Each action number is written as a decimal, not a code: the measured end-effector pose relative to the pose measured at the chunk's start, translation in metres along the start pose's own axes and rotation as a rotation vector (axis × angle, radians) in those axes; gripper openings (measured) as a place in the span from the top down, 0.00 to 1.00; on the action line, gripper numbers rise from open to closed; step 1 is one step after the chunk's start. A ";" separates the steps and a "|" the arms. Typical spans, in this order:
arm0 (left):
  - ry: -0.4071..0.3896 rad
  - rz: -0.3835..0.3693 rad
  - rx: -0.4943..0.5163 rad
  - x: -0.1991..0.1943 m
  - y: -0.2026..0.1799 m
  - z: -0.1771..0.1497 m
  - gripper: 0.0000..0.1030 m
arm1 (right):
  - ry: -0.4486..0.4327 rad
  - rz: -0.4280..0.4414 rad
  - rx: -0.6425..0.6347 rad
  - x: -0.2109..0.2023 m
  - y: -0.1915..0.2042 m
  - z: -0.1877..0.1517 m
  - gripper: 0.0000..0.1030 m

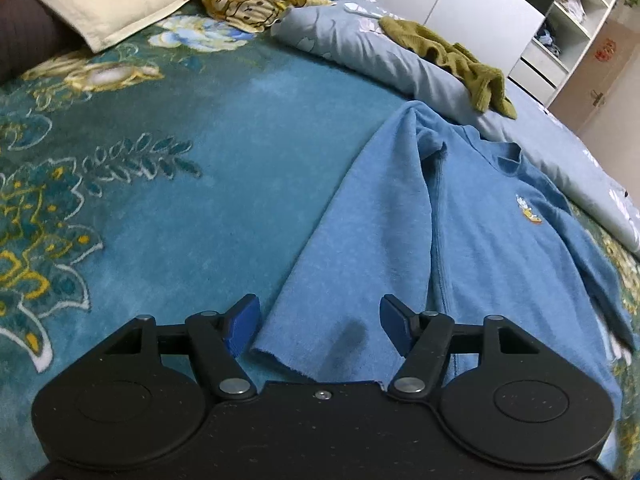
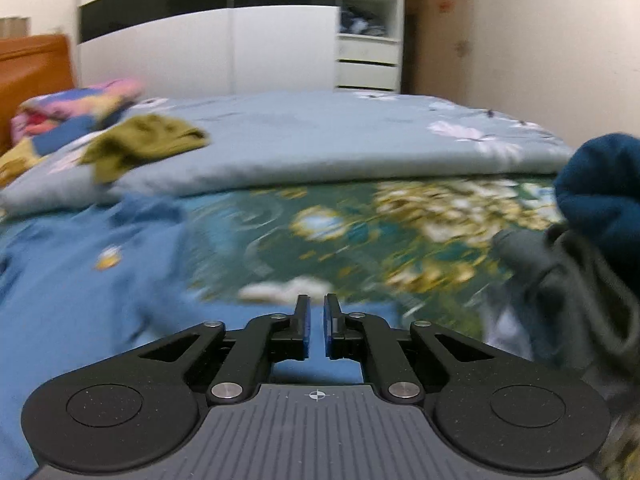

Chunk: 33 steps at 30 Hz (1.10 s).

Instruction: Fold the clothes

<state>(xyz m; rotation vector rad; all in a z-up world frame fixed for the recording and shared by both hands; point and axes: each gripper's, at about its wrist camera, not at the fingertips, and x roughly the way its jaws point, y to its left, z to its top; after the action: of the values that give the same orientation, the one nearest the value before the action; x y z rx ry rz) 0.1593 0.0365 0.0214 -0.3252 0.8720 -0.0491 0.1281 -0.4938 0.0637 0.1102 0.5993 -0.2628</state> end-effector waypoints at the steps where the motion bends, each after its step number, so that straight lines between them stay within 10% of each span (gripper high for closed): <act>1: -0.004 -0.001 0.008 0.000 -0.003 -0.002 0.50 | 0.002 0.018 0.001 -0.005 0.007 -0.005 0.92; 5: -0.023 -0.014 0.045 0.000 -0.011 -0.009 0.99 | 0.008 0.088 0.006 -0.023 0.036 -0.023 0.81; 14: -0.280 0.254 0.093 -0.015 0.032 0.069 0.99 | 0.019 0.062 0.046 -0.063 0.031 -0.034 0.75; 21: -0.257 0.438 0.184 0.027 0.060 0.155 0.97 | 0.094 0.047 0.130 -0.055 0.016 -0.057 0.75; 28: -0.235 0.403 0.063 0.028 0.067 0.154 0.72 | 0.105 0.091 0.118 -0.061 0.031 -0.063 0.75; 31: -0.243 0.296 0.036 -0.003 0.059 0.125 0.67 | 0.113 0.101 0.112 -0.066 0.035 -0.064 0.72; 33: -0.176 0.096 0.028 -0.018 0.049 0.093 0.53 | 0.128 0.127 0.118 -0.069 0.039 -0.070 0.62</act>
<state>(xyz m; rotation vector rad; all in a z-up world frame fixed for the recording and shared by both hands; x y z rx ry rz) 0.2144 0.1107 0.0755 -0.2575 0.7108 0.0557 0.0460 -0.4295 0.0467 0.2793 0.7006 -0.1689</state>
